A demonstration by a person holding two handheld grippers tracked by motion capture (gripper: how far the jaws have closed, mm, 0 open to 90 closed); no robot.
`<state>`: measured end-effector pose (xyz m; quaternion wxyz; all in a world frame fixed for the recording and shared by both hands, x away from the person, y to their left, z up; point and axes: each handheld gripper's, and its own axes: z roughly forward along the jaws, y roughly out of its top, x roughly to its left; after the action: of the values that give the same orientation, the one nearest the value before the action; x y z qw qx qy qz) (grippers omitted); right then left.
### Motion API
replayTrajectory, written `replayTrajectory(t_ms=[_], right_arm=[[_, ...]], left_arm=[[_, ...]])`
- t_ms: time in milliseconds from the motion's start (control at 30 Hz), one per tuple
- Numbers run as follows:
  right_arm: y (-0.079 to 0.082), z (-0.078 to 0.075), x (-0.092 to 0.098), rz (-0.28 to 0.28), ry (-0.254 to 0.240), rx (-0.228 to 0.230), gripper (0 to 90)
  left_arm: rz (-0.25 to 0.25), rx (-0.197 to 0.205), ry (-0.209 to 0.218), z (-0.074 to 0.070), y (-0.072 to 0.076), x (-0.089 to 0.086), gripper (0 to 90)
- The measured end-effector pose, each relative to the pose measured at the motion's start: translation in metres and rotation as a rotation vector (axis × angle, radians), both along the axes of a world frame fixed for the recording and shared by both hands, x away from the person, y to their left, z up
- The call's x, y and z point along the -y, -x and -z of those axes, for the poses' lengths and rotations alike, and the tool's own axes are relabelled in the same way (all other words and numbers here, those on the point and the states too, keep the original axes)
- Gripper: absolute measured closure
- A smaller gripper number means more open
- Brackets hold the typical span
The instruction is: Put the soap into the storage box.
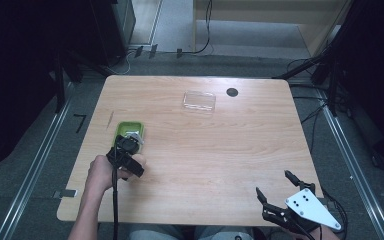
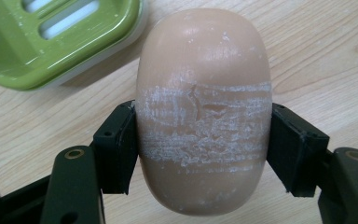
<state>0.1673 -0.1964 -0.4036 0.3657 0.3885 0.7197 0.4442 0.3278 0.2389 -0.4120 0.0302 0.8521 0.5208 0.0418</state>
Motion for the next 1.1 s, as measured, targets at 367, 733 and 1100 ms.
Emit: replayTrajectory(t_ms=[367,733,1100], right_arm=[[0.0,0.0,0.0,0.001,-0.001,-0.001,13.3],[0.0,0.0,-0.001,0.001,0.001,-0.004,13.3],[-0.001,0.0,-0.001,0.0,0.002,-0.003,13.3]], left_arm=[[-0.039,0.019,0.001,-0.01,-0.001,-0.018,33.8],[-0.066,0.037,0.01,-0.018,-0.005,-0.029,33.8],[-0.075,0.048,0.018,-0.023,-0.015,-0.031,33.8]])
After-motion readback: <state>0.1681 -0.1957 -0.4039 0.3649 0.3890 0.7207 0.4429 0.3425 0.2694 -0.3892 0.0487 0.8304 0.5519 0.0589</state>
